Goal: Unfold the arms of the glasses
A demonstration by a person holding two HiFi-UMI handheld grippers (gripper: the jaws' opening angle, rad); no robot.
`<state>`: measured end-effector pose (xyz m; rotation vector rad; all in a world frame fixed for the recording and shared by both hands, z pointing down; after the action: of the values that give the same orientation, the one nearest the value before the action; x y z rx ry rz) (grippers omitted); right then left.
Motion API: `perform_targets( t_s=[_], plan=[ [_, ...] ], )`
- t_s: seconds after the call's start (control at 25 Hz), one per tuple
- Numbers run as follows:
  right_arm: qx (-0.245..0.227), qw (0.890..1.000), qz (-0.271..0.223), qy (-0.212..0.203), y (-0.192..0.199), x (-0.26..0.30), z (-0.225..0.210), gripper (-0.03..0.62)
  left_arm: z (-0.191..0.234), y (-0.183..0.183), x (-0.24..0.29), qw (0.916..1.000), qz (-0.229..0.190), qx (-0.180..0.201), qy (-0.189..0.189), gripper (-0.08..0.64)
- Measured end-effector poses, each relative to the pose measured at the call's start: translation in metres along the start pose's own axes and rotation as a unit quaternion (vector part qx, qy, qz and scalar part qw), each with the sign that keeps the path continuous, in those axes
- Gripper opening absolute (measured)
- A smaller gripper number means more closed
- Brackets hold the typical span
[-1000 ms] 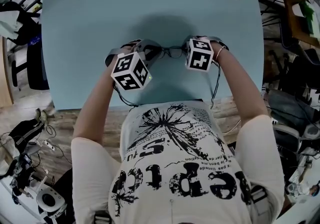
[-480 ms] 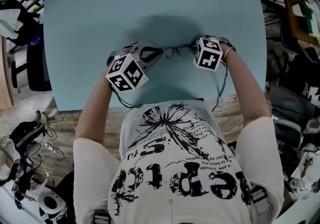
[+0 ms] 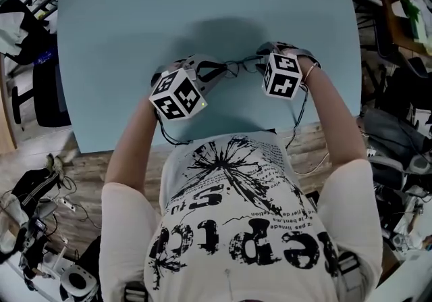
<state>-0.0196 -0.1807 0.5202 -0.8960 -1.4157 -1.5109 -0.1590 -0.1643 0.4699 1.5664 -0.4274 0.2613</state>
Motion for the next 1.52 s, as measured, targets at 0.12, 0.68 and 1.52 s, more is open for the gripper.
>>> perform_targets(
  t_s=[0.12, 0.68, 1.52],
  plan=[
    [-0.038, 0.999, -0.021, -0.015, -0.032, 0.006, 0.012, 0.137, 0.000, 0.000, 0.000, 1.0000, 0.000, -0.002, 0.007, 0.024],
    [-0.092, 0.995, -0.013, -0.039, -0.064, 0.031, 0.012, 0.023, 0.004, -0.001, 0.000, 0.9999, 0.003, -0.002, 0.010, 0.025],
    [-0.068, 0.993, -0.099, 0.015, -0.037, -0.053, 0.005, 0.020, -0.001, -0.004, 0.006, 0.9984, 0.037, -0.029, -0.030, 0.025]
  ],
)
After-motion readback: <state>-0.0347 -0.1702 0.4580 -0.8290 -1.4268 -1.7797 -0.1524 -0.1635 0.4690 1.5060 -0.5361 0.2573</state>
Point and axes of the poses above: the fingertips, and each gripper's own axes: x forward along the fingers, z to its left, y out of its underside, the point moved 6 cm from there along -x, backward along the fingers, and after that the axes turned 12 degrees about -z, right-handed, at the moved point
